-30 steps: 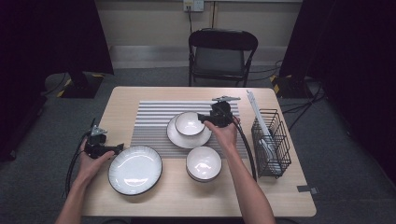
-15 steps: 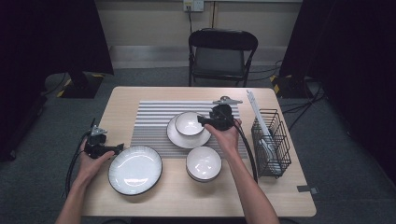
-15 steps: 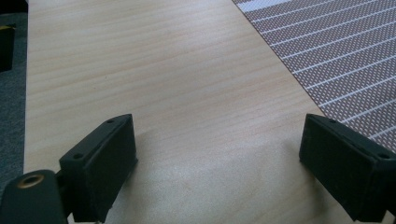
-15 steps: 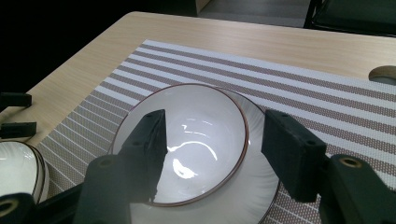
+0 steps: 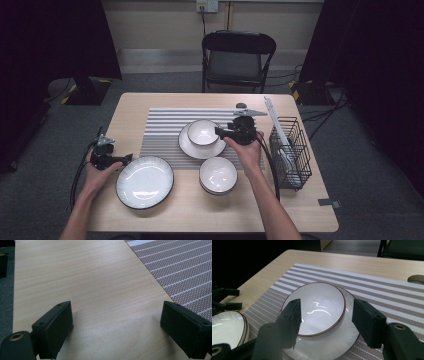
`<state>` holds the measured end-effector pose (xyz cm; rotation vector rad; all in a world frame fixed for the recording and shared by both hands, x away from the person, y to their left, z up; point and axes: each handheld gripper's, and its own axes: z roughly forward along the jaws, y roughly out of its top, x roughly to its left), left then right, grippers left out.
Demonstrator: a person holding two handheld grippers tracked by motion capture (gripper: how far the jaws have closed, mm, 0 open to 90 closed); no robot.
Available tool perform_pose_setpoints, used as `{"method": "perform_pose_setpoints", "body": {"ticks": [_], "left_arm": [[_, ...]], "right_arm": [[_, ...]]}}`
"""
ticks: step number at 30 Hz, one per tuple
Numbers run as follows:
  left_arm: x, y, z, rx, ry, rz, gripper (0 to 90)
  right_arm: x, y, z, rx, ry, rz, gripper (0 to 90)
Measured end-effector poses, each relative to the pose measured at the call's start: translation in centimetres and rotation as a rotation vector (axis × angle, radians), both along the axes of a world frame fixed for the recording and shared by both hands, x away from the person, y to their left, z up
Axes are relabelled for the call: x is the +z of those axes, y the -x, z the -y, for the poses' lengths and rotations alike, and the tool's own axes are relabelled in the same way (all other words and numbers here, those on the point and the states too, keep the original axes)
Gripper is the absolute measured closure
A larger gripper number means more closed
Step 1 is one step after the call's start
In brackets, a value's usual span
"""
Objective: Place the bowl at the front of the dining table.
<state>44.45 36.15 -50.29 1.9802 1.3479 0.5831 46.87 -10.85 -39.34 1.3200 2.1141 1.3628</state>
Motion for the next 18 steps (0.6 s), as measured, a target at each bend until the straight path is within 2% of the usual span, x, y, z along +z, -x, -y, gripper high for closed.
{"method": "perform_pose_setpoints", "body": {"ticks": [5,9,18], "left_arm": [[0.0,0.0,0.0,0.000,0.001,0.000,10.4],[0.0,0.0,0.0,0.000,0.000,0.000,10.4],[0.0,0.0,0.0,0.000,0.001,0.000,10.4]], "right_arm": [[0.2,0.8,0.5,-0.002,0.002,0.006,42.6],[-0.1,1.3,1.1,-0.002,-0.009,-0.007,42.5],[-0.8,2.6,2.3,-0.025,-0.022,0.001,40.8]]}}
